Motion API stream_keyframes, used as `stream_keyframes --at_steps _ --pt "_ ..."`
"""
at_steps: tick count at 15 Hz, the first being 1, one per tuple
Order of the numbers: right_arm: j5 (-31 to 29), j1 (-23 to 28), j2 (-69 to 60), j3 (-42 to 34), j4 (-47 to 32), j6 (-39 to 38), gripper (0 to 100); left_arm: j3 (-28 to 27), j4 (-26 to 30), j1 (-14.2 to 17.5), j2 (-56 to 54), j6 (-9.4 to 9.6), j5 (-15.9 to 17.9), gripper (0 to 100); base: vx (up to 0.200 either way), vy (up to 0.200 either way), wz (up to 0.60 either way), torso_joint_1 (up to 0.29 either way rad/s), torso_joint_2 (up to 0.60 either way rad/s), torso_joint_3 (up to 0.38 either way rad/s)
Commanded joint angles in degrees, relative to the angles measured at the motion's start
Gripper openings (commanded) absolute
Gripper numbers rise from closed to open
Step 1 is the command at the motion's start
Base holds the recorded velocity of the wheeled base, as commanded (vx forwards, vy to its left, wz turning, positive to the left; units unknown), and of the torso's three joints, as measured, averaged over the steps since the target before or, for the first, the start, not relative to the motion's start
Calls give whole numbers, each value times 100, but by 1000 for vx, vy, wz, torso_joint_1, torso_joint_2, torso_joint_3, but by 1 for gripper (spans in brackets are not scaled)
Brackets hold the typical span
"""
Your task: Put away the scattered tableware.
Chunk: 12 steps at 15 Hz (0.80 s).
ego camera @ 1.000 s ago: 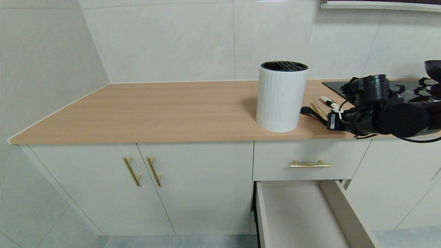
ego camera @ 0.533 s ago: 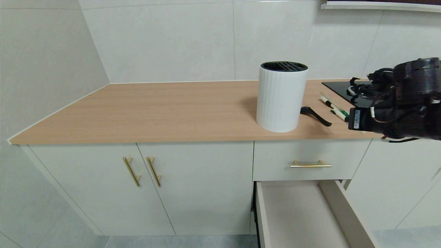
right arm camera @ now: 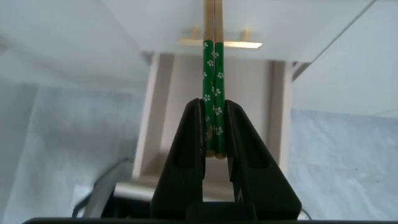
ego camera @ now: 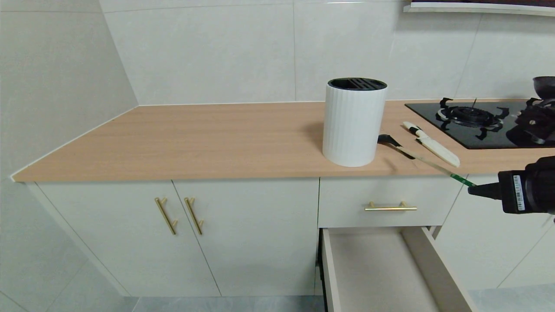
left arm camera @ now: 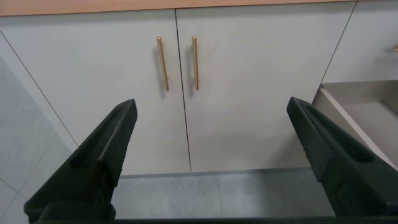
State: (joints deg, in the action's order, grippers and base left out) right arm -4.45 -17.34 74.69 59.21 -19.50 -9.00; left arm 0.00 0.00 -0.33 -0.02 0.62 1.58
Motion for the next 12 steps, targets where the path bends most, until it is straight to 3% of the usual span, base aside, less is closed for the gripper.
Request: stream_keyframes --at_steps 1,6,12 --pt "6 -16 -130 -24 -97 100 0 0 0 -2 2 -1 0 100 0 0 0 0 0 0" --pt "216 -7 -113 -516 8 759 0 0 0 -2 2 -1 0 100 0 0 0 0 0 0" --pt "524 -33 107 -1157 1001 1014 0 0 0 -2 2 -1 0 100 0 0 0 0 0 0"
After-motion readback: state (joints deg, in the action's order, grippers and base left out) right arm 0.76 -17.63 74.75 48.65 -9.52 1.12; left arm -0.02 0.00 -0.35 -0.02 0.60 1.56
